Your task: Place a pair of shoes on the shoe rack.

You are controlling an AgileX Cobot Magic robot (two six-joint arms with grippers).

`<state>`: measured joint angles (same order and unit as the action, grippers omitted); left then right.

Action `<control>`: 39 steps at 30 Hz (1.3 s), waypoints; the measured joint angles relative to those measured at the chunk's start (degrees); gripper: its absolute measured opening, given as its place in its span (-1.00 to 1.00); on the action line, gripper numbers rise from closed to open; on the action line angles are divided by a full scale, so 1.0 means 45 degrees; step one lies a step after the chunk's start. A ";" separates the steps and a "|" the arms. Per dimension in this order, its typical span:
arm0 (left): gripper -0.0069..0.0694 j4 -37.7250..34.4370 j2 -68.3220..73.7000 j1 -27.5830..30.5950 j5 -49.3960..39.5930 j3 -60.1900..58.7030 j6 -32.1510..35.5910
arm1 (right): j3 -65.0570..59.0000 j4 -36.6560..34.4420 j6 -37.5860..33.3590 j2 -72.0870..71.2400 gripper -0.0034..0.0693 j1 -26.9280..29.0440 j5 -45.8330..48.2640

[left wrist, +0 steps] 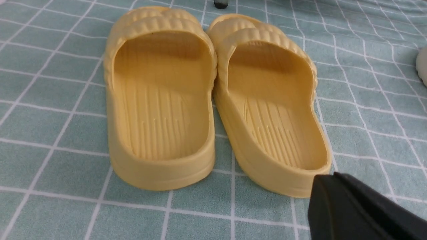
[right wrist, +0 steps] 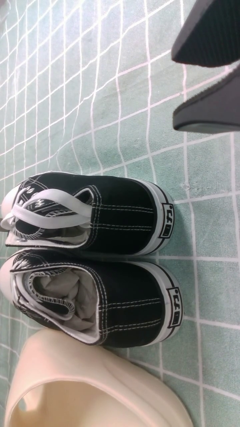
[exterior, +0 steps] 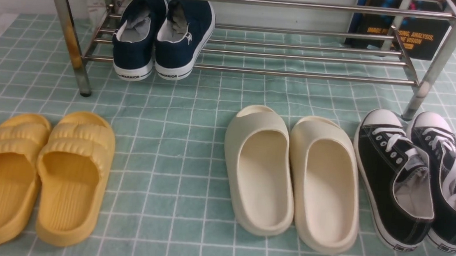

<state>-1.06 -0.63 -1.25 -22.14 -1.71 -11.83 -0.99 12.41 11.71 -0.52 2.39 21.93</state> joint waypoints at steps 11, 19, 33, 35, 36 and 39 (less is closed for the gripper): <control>-0.85 -0.0095 0.0000 0.0000 0.0041 0.0000 0.0168 | 0.0000 0.0000 0.0000 0.0000 -0.23 0.0000 0.0000; -0.85 -0.0095 0.0000 0.0000 0.0041 0.0000 0.0168 | 0.0000 0.0000 0.0000 0.0000 -0.23 0.0000 0.0000; -0.85 -0.0095 0.0000 0.0000 0.0041 0.0000 0.0177 | 0.0000 0.0000 0.0000 0.0000 -0.23 0.0000 0.0000; -0.85 -0.0095 0.0000 0.0000 0.0041 0.0000 0.0177 | 0.0000 0.0000 0.0000 0.0000 -0.23 0.0000 0.0000; -0.85 -0.0095 0.0000 0.0000 0.0041 0.0000 0.0177 | 0.0000 0.0000 0.0000 0.0000 -0.23 0.0000 0.0000; -0.85 -0.0095 0.0000 0.0000 0.0041 0.0000 0.0177 | 0.0000 0.0000 0.0000 0.0000 -0.23 0.0000 0.0000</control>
<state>-1.48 -0.63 -1.25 -21.96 -1.71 -11.04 -0.99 12.41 11.71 -0.52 2.39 21.93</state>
